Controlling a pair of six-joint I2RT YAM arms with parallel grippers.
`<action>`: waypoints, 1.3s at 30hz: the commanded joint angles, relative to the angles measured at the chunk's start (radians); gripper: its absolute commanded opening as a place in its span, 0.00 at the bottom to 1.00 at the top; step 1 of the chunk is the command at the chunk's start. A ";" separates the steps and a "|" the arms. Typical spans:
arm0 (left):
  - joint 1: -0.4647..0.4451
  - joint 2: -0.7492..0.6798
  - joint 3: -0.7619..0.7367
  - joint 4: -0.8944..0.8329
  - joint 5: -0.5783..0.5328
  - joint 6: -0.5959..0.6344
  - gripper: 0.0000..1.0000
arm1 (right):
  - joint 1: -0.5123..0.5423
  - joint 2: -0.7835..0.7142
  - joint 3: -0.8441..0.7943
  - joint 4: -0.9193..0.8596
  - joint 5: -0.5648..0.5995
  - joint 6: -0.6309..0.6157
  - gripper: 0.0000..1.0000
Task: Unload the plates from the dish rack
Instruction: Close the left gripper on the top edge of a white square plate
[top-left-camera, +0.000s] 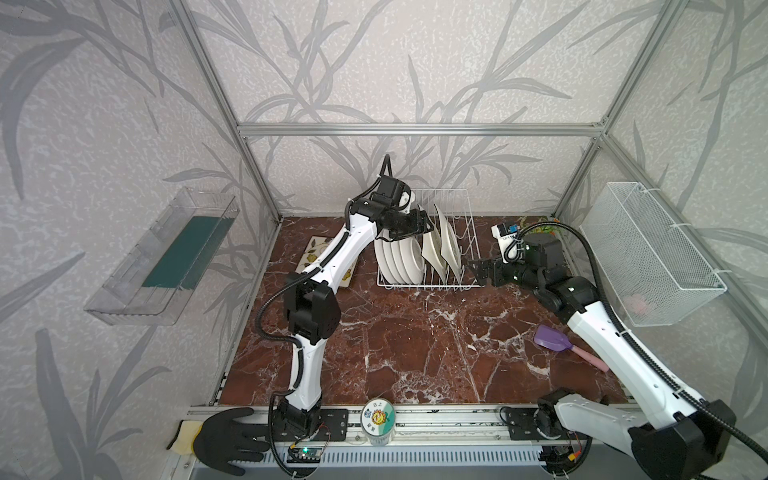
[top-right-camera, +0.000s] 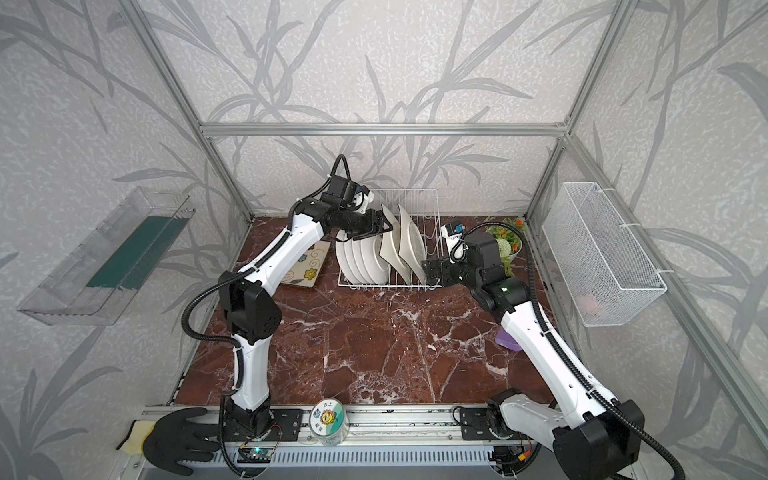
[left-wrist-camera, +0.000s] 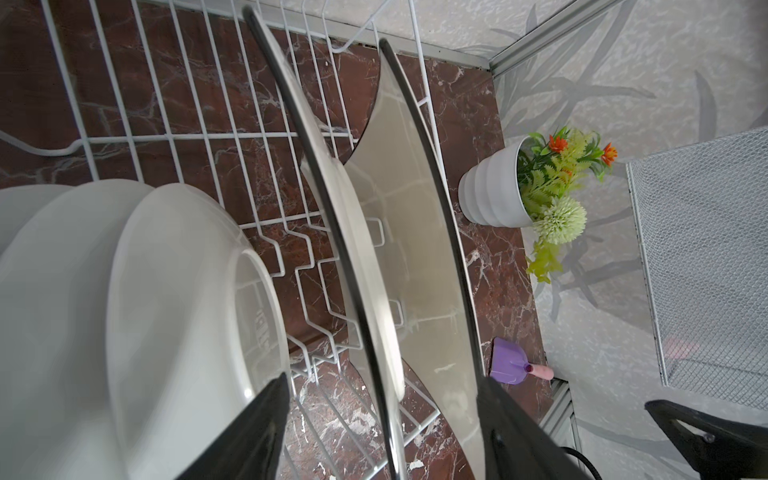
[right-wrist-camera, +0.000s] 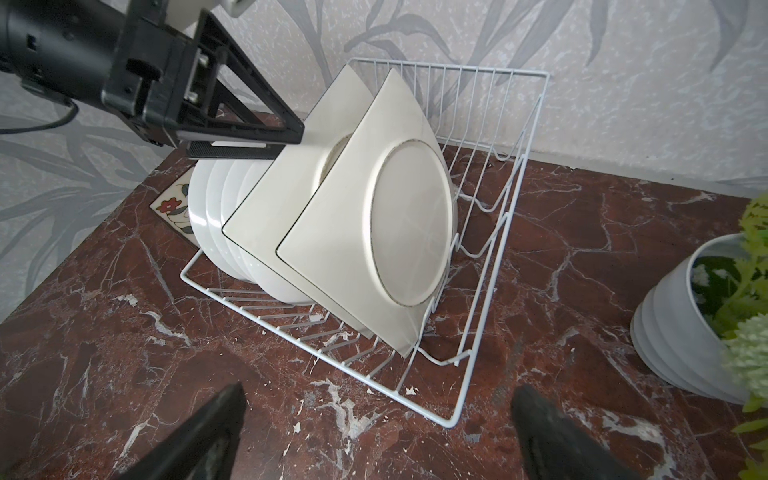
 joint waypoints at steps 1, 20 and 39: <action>-0.011 0.040 0.075 -0.074 0.004 -0.006 0.68 | -0.011 -0.039 -0.010 0.014 0.012 -0.018 0.99; -0.045 0.134 0.151 -0.089 -0.003 -0.042 0.47 | -0.056 -0.058 -0.037 0.026 -0.025 -0.004 0.99; -0.052 0.150 0.158 -0.069 -0.013 -0.059 0.32 | -0.065 -0.053 -0.035 0.029 -0.036 -0.001 0.99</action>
